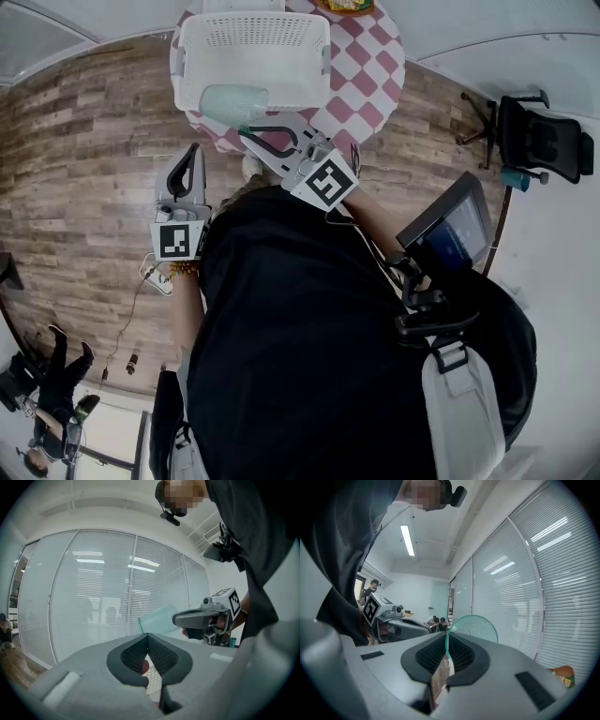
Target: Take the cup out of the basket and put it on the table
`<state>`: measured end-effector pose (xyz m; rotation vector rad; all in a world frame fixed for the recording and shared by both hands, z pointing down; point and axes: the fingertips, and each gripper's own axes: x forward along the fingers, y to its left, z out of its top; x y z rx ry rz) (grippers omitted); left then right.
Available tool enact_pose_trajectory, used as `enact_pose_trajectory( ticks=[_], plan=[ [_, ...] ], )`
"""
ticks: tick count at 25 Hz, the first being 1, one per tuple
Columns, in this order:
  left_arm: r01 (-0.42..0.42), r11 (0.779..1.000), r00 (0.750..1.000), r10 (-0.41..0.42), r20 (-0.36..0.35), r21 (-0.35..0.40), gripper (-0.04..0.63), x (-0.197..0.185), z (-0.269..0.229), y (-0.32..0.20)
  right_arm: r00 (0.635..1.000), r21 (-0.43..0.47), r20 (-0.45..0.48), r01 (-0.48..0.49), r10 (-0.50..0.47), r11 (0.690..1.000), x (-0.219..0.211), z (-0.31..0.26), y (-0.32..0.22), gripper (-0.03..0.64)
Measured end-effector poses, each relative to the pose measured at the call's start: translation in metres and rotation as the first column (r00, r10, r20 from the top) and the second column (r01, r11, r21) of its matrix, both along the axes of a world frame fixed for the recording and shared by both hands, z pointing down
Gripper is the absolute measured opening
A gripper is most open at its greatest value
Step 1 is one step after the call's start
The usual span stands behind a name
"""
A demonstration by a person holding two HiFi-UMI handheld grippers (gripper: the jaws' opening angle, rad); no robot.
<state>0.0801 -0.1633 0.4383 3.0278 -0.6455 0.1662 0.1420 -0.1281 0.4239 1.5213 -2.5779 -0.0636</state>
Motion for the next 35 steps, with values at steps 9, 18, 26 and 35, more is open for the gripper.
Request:
enact_pose_trajectory(
  ticks=[9,18,26,35],
  plan=[
    [-0.008,1.000,1.000,0.008,0.012,0.001,-0.002,0.001,0.002,-0.002,1.000,-0.009,-0.014,0.008,-0.008,1.000,-0.003,0.002,-0.001,0.025],
    [-0.004,1.000,1.000,0.004,0.018,-0.005,-0.002,-0.003,0.009,-0.002,1.000,-0.023,-0.010,0.016,-0.017,1.000,-0.007,0.006,-0.005,0.023],
    [0.001,1.000,1.000,-0.001,0.016,-0.007,-0.002,-0.006,0.008,-0.002,0.999,-0.032,-0.023,0.033,-0.034,0.999,-0.012,0.007,-0.004,0.023],
    [-0.006,1.000,1.000,0.006,0.006,-0.005,-0.002,-0.007,0.008,0.001,0.998,-0.033,-0.045,0.039,-0.040,0.999,-0.013,0.008,-0.004,0.023]
  ],
)
